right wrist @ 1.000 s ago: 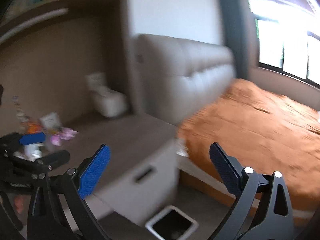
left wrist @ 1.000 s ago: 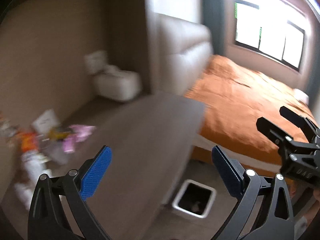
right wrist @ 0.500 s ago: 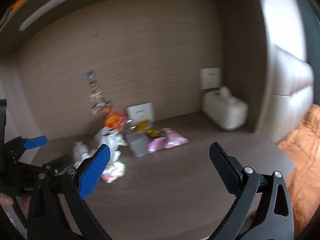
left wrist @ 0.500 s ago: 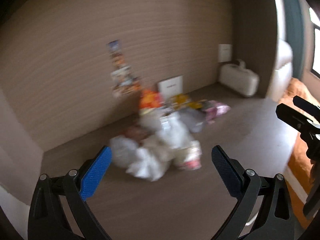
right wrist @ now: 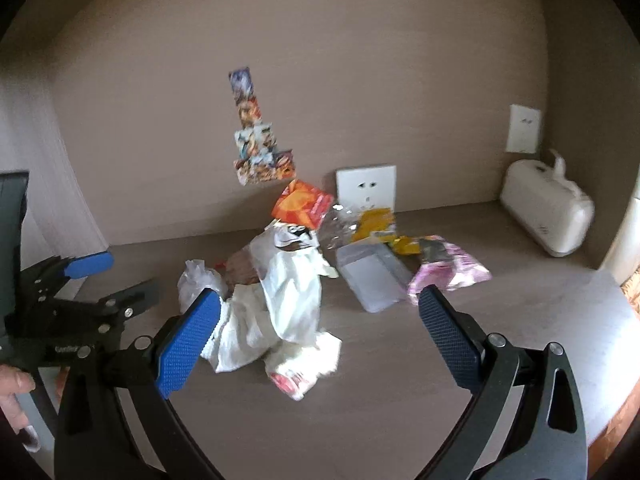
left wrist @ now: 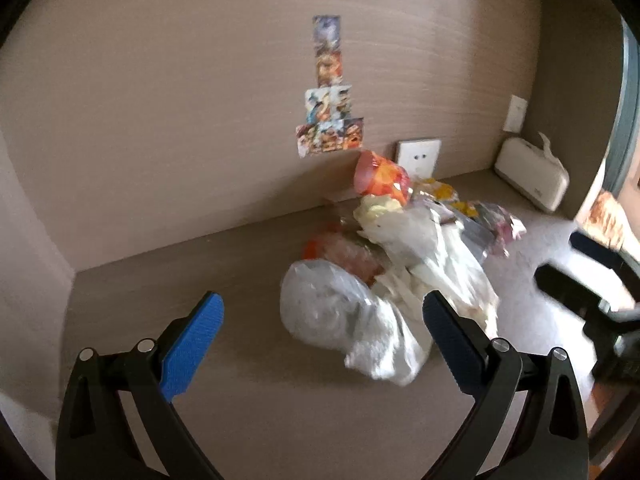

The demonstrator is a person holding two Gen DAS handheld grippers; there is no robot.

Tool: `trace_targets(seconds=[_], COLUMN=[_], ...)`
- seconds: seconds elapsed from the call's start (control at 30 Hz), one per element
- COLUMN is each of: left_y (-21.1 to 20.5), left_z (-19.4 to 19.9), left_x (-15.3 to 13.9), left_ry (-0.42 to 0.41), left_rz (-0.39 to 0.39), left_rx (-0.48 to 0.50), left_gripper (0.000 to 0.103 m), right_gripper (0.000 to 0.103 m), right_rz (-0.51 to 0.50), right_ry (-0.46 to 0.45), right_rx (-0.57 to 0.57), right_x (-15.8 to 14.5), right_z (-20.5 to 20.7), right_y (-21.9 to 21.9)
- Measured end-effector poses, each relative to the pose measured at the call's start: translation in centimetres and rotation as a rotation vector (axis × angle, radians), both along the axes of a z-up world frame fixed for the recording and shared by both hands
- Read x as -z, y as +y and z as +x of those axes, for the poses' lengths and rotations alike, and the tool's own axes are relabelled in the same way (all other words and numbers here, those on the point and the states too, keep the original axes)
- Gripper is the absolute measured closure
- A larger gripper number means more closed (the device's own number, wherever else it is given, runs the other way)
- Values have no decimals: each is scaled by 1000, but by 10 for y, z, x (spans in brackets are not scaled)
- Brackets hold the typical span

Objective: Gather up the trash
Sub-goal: 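Grasp the clear plastic bag with the left tool while the right tool grasps the white bag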

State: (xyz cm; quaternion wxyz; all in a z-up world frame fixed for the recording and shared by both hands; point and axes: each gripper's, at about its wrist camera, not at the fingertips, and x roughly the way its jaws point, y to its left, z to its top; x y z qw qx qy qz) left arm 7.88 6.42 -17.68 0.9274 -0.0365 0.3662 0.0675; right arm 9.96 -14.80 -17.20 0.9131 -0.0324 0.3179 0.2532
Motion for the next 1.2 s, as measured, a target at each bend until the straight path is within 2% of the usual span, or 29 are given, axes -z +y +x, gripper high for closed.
trace_targets(seconds=[0.07,0.13,0.2,0.27,0.37,0.4,0.47,0.5,0.57,0.7,0.93,1.07,1.2], left_y=[9,14,18,22,26,26,24,24,24,28,26,4,-36], left_z=[17,31,41,50,60,61,62,62,62,55,24,3,-16], left_x=[10,22,32,43,59,62,67,66,65,48,-22,-58,-77], left_ry=[18,42,57,89,138,144,152,148,145,116,-8,-68,-90], left_rz=[-41,-45,-64,-85,-126,-120,-96,-88,-84,-74,-25,-25,-41], left_rx=[8,15,29,45,77,81,107,112,128,125,137,200,288], left_gripper=[5,6,10,27,44,45,58,62,71,75,75,75,75], right_gripper=[4,4,4,4,4,5,41,51,58,65,67,67,66], right_rz=[-22,-41,-54,-65,-86,-94,-83,-84,-75,-54,34,53,43], right_ry=[2,7,15,27,54,76,126,137,149,112,1,-49,-74], right_rx=[-4,-1,5,-2,-10,-15,-39,-32,-46,-44,-33,11,104], right_x=[8,14,22,28,40,45,53,56,56,39,-26,-62,-87], right_z=[11,21,35,45,60,66,73,75,75,67,32,7,-25], right_y=[14,25,36,45,58,62,67,68,69,65,44,23,-18])
